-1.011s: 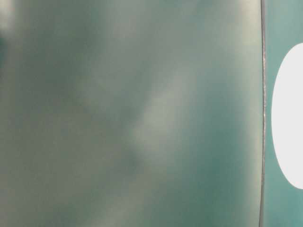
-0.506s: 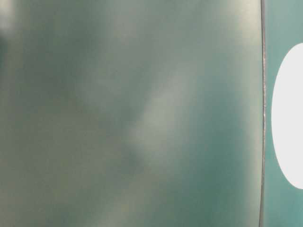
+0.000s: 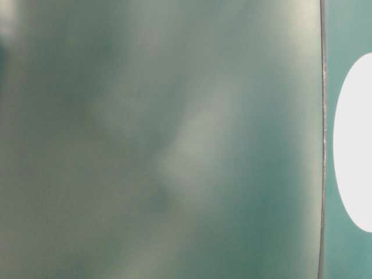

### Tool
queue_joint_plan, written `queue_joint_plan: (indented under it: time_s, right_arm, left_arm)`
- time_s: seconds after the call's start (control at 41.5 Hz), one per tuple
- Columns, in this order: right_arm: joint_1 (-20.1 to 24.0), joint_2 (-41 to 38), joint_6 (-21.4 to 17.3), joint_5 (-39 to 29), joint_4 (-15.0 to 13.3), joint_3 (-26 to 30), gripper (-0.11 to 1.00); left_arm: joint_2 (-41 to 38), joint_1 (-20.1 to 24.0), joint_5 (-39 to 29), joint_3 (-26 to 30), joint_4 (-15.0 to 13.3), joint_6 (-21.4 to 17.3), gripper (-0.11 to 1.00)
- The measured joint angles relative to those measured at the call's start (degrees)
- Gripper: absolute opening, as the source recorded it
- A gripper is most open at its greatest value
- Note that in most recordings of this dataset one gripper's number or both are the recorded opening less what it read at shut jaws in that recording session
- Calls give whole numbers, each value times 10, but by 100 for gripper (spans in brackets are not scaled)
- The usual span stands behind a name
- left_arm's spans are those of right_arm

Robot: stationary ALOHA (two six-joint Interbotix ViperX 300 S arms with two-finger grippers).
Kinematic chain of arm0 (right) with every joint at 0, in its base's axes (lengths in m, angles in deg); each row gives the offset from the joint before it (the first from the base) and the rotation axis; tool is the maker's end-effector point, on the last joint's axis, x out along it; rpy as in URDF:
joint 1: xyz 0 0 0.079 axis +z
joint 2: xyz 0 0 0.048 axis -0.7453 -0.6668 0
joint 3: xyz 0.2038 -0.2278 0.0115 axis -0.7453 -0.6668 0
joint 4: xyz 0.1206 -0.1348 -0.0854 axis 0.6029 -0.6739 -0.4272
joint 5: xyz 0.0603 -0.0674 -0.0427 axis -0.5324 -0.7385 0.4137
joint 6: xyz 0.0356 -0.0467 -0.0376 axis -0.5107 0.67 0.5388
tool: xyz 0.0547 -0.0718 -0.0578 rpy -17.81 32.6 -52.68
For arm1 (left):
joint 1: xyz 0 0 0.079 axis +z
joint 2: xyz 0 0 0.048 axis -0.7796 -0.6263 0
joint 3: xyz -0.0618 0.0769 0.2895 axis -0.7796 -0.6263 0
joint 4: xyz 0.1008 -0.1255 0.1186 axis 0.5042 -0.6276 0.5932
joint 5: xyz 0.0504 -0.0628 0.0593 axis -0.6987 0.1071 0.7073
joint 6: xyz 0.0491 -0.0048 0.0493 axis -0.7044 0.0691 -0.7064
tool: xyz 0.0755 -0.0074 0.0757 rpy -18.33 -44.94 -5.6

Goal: Scoop the yellow hexagonal prism block from the bowl with a spoon using the right arm.
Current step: 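Close the right gripper on the red spoon handle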

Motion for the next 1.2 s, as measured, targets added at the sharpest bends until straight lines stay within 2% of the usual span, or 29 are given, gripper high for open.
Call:
queue_joint_plan:
  time_s: [0.458, 0.746, 1.084, 1.204]
  right_arm:
    - [10, -15, 9, -23, 1, 4, 57]
    - [10, -15, 33, -25, 5, 7, 56]
    - [11, -15, 33, -25, 15, 11, 56]
    - [11, -15, 33, -25, 15, 11, 52]
  left_arm:
    - [0, 0, 0, -1, 1, 1, 0]
    - [0, 0, 0, -1, 1, 4, 0]
    - [1, 0, 0, -1, 0, 4, 0]
    - [0, 0, 0, -1, 1, 4, 0]
